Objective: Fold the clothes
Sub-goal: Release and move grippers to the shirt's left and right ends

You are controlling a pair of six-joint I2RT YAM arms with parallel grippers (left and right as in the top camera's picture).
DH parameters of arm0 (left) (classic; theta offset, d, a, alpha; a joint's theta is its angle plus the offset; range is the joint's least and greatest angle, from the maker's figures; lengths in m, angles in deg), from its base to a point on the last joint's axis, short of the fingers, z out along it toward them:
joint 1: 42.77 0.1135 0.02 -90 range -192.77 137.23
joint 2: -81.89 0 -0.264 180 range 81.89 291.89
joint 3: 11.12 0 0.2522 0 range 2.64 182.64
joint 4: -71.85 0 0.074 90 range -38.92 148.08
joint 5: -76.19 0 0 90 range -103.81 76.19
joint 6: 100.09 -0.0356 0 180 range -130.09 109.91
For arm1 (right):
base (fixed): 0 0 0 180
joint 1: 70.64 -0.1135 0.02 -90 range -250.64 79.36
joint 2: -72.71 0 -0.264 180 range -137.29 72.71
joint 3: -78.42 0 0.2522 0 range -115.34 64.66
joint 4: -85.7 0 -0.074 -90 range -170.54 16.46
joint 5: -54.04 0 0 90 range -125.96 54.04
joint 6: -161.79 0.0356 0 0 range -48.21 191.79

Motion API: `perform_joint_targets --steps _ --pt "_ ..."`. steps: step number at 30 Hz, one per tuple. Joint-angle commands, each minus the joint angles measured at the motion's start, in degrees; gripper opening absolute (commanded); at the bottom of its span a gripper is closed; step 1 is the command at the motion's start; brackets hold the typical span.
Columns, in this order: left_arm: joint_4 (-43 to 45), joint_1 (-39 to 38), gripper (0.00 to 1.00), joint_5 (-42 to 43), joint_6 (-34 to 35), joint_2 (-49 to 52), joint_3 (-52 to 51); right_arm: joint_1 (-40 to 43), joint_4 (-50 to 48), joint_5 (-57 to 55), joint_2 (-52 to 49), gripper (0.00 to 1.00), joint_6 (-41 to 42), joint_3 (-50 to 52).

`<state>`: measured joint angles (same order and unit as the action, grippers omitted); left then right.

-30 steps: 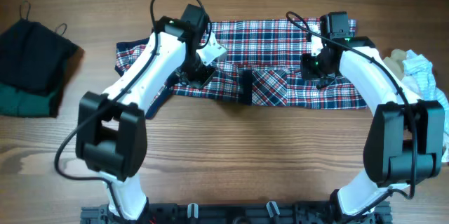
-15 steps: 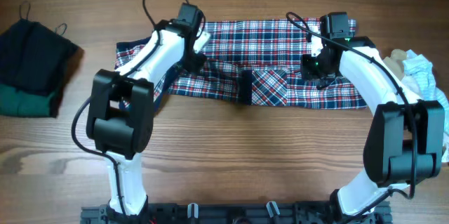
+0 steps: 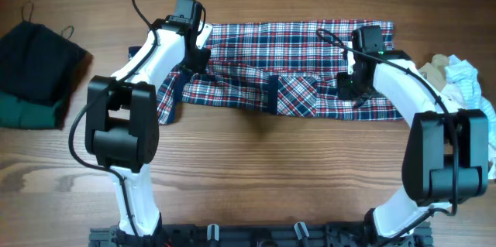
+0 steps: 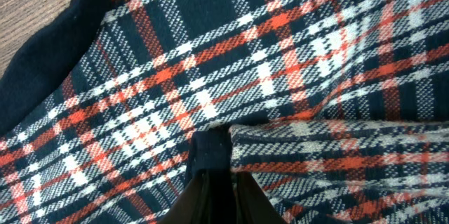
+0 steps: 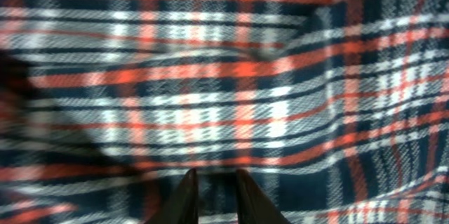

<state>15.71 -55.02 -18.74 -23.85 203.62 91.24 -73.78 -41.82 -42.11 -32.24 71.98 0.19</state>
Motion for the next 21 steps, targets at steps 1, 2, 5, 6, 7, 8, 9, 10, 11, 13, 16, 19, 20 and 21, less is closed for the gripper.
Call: perform_joint_targets --steps 1,2,5,6,7,8,9,10,11,13,16,19,20,21 --pt "-0.04 0.5 0.14 -1.11 0.5 0.72 -0.31 3.32 -3.91 -3.1 -0.81 0.19 -0.2 3.08" --pt "-0.07 0.57 0.14 -1.11 0.48 0.76 -0.31 4.57 -5.7 -3.1 -0.81 0.2 -0.22 3.52" --pt "-0.07 0.96 0.13 -1.11 0.48 1.01 -0.33 8.59 -10.29 -3.08 -0.81 0.25 -0.2 3.96" --pt "-0.04 0.98 0.13 -1.14 0.46 1.07 -0.46 9.84 -11.28 -3.08 -0.81 0.25 -0.2 3.96" --pt "-0.07 1.18 0.13 -1.11 0.07 1.07 -0.57 11.13 -12.04 -3.08 -0.81 0.26 -0.22 4.0" --pt "-0.02 1.46 0.13 -1.09 -0.48 1.07 -0.87 12.7 -12.46 -3.08 -0.81 0.26 -0.24 4.07" --pt "0.02 1.84 0.13 -1.07 -1.03 1.07 -1.25 13.77 -12.57 -3.08 -0.83 0.26 -0.22 4.07" --pt "0.09 2.19 0.13 -0.94 -0.98 1.07 -1.44 14.64 -12.7 -3.1 -0.87 0.26 -0.22 4.07" --pt "0.28 2.54 0.14 -0.92 -0.94 1.07 -1.55 15.74 -13.0 -3.08 -0.92 0.26 -0.2 4.09" --pt "1.68 3.21 0.15 -0.98 -0.92 0.94 -1.51 18.32 -14.08 -3.1 -0.98 0.26 -0.22 4.07" --pt "2.08 4.81 0.15 -0.96 3.02 -0.96 1.27 21.62 -15.47 -3.04 -0.96 0.25 -0.2 4.04" --pt "-0.11 4.92 0.25 -0.92 9.03 -7.67 6.47 21.86 -14.47 -2.84 -0.66 0.26 -0.17 2.71" --pt "-1.88 4.92 0.27 -0.94 11.96 -10.64 7.37 21.84 -13.46 -2.8 -0.2 0.27 -0.11 2.19" --pt "-3.56 4.92 0.27 -0.96 14.43 -13.22 7.48 21.79 -12.39 -2.19 0.24 0.28 -0.04 1.6"
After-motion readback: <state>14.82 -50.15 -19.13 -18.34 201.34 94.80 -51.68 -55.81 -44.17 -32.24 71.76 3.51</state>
